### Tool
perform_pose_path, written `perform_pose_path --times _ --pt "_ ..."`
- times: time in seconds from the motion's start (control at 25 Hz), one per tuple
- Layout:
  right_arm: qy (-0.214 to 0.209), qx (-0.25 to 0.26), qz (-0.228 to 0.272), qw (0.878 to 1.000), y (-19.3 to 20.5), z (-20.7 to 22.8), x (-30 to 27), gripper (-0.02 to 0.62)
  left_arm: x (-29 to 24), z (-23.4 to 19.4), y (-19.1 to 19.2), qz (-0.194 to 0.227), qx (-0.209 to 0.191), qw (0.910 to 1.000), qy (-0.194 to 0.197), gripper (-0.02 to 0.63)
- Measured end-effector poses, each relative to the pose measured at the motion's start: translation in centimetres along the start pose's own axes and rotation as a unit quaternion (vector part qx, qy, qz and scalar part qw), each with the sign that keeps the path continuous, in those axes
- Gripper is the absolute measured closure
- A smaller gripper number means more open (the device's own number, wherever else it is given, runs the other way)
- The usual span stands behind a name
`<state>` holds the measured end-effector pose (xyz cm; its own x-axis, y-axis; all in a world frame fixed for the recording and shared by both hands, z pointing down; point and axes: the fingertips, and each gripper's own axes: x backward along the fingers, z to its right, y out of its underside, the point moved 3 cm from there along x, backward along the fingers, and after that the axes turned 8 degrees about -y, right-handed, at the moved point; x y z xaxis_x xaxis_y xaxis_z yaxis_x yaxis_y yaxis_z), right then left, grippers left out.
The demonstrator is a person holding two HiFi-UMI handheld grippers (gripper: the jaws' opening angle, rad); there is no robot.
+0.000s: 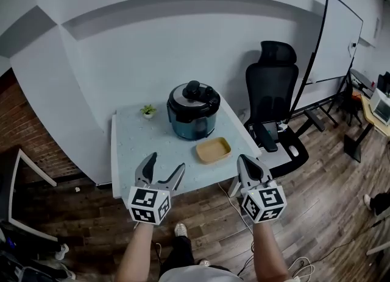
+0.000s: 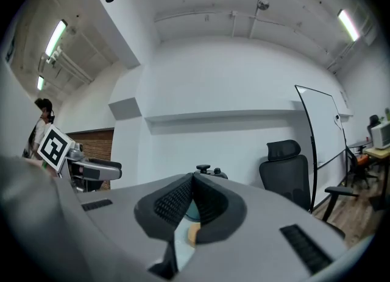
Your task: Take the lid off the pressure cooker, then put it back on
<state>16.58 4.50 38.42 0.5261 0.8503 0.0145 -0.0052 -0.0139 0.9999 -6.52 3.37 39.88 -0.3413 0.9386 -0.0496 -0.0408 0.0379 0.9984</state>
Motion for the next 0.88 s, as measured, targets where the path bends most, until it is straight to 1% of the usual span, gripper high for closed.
perform_pose_path --times 0.24,0.4,0.52,0.76,0.88 --pt "0.012 0.005 -0.008 1.0 0.8 3.0 -5.3 0.595 -6.9 -2.3 0.6 -0.007 0.004 0.9999 0.014 0.258" --pt "0.03 0.007 -0.015 0.999 1.0 5.0 -9.7 0.595 -12.3 -4.2 0.3 -0.01 0.009 0.9993 0.035 0.258" --pt "0.043 0.009 -0.024 0.999 1.0 6.1 -12.9 0.595 -16.2 -5.7 -0.2 -0.019 0.018 0.9983 0.052 0.258" --pt "0.074 0.013 -0.032 0.997 0.2 8.5 -18.1 0.595 -23.1 -8.2 -2.8 -0.019 -0.001 0.9972 0.072 0.258" --pt "0.088 0.016 -0.032 0.996 0.0 9.6 -20.3 0.595 -25.9 -8.9 -3.1 -0.018 -0.002 0.9959 0.089 0.258"
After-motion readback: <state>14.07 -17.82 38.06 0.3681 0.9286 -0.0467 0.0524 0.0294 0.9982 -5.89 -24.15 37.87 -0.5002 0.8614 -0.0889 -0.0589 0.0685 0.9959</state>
